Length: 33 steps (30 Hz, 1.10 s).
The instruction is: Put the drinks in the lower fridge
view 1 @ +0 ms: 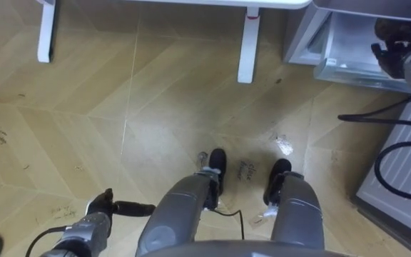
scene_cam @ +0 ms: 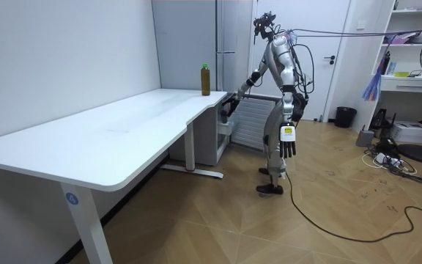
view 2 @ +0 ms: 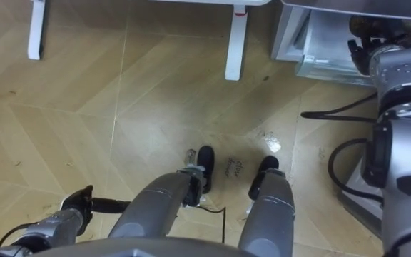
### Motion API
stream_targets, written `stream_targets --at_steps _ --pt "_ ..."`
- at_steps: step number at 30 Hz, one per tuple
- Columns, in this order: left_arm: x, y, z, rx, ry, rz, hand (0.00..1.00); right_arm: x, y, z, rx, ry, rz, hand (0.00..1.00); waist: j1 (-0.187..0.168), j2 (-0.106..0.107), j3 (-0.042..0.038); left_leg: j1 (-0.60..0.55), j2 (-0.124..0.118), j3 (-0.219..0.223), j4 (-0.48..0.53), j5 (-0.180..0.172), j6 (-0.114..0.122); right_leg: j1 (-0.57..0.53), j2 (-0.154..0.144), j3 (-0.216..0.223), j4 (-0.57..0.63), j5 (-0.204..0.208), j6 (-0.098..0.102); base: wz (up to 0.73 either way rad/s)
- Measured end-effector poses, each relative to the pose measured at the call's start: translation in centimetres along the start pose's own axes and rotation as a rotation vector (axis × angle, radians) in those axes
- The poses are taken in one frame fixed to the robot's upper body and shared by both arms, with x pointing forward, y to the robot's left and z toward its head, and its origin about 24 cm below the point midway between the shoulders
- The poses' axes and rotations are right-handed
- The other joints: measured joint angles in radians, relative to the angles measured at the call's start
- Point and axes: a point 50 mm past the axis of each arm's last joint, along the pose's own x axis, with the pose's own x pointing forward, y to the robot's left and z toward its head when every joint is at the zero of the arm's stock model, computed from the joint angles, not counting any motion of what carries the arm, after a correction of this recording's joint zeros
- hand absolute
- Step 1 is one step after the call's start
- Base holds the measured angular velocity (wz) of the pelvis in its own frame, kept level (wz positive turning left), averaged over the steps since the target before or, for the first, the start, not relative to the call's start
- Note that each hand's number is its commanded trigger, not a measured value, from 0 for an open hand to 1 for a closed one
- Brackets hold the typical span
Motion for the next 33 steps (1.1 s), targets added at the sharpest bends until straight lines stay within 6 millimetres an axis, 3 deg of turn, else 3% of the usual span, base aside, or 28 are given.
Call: stream_targets --at_steps 19,27,33 --pt "0.0 -0.1 0.0 0.011 -0.005 0.000 0.00 0.1 -0.9 -0.2 -0.012 0.013 0.018 0.00 0.000 0.000 -0.0008 0.019 0.013 0.004 0.008 0.000 0.000 0.035 0.011 -0.011 -0.013 0.004 -0.003 0.00" --pt "0.0 0.5 0.2 -0.002 -0.009 0.003 0.00 0.4 -4.0 -0.5 -0.032 0.023 0.003 0.00 0.012 -0.005 -0.0014 0.093 0.017 0.001 -0.015 0.000 -0.001 0.115 0.019 -0.021 -0.049 0.004 -0.002 -0.01" --pt "0.0 1.6 0.1 -0.060 -0.010 0.007 0.00 0.2 -9.3 -0.9 -0.090 0.043 -0.020 0.00 0.010 -0.025 -0.0122 0.177 0.041 -0.016 -0.031 -0.009 -0.008 0.243 0.059 -0.051 -0.143 0.030 -0.002 0.00"
